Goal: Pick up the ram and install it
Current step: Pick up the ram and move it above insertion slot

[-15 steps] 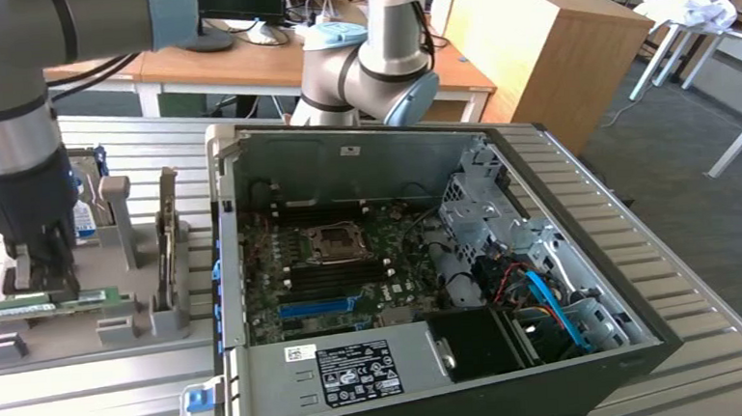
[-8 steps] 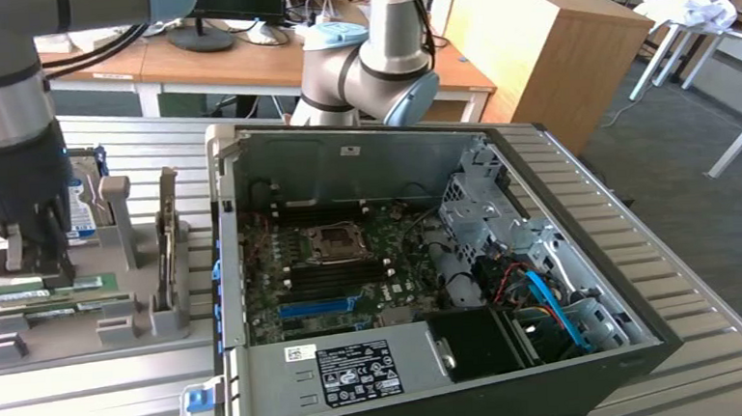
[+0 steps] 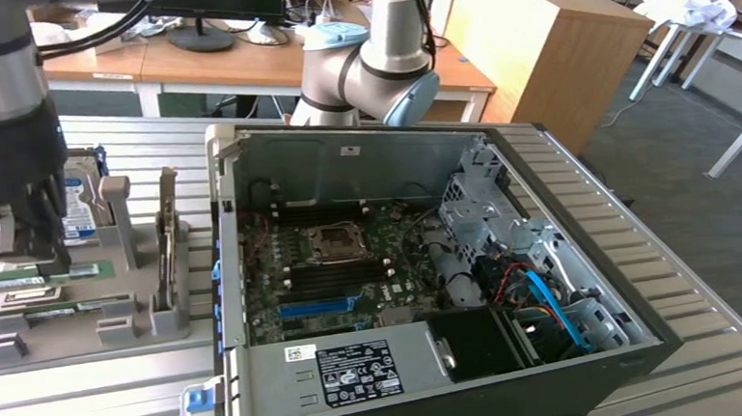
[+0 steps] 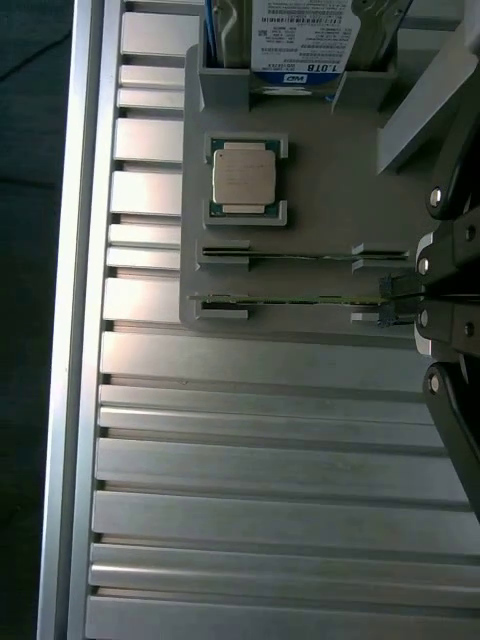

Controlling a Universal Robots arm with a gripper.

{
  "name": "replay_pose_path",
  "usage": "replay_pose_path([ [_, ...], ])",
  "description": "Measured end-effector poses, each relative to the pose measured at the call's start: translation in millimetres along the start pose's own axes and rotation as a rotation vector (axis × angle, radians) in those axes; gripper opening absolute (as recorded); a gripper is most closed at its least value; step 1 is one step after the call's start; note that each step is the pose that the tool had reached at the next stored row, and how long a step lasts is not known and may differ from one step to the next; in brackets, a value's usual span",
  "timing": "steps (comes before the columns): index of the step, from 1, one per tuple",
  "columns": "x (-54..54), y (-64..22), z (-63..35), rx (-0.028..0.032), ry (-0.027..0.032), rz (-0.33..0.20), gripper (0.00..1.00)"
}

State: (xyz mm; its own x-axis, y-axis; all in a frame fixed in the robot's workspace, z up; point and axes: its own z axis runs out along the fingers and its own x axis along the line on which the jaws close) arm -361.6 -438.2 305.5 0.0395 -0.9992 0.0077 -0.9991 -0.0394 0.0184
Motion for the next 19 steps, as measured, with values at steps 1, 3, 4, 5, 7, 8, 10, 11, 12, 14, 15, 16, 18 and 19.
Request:
replay_pose_path([
  [1, 0.0, -0.1, -2.7, 0.0, 0.0, 0.0, 0.12],
  [3, 0.1, -0.2, -8.2, 0.0001, -0.0001, 0.0, 0.12],
  [4, 0.1, -0.2, -11.0, 0.0, 0.0, 0.0, 0.12],
  [5, 0.1, -0.3, -13.7, 0.0001, 0.0, 0.0, 0.12],
  [7, 0.2, -0.4, -19.2, 0.0, -0.0001, 0.0, 0.12],
  [8, 0.2, -0.4, -22.2, 0.0, 0.0, 0.0, 0.12],
  [10, 0.3, -0.5, -27.5, 0.0, 0.0, 0.0, 0.12],
  [11, 0.3, -0.5, -30.1, 0.0, -0.0001, 0.0, 0.12],
  [12, 0.3, -0.5, -32.7, 0.0001, 0.0, 0.0, 0.12],
  [14, 0.3, -0.4, -38.2, 0.0, 0.0, 0.0, 0.12],
  [15, 0.3, -0.4, -40.9, 0.0, 0.0, 0.0, 0.12],
  [16, 0.4, -0.4, -43.6, 0.0001, 0.0, 0.0, 0.12],
  [18, 0.4, -0.4, -49.3, 0.0001, 0.0, 0.0, 0.12],
  [19, 0.5, -0.5, -52.1, 0.0, 0.0, 0.0, 0.12],
])
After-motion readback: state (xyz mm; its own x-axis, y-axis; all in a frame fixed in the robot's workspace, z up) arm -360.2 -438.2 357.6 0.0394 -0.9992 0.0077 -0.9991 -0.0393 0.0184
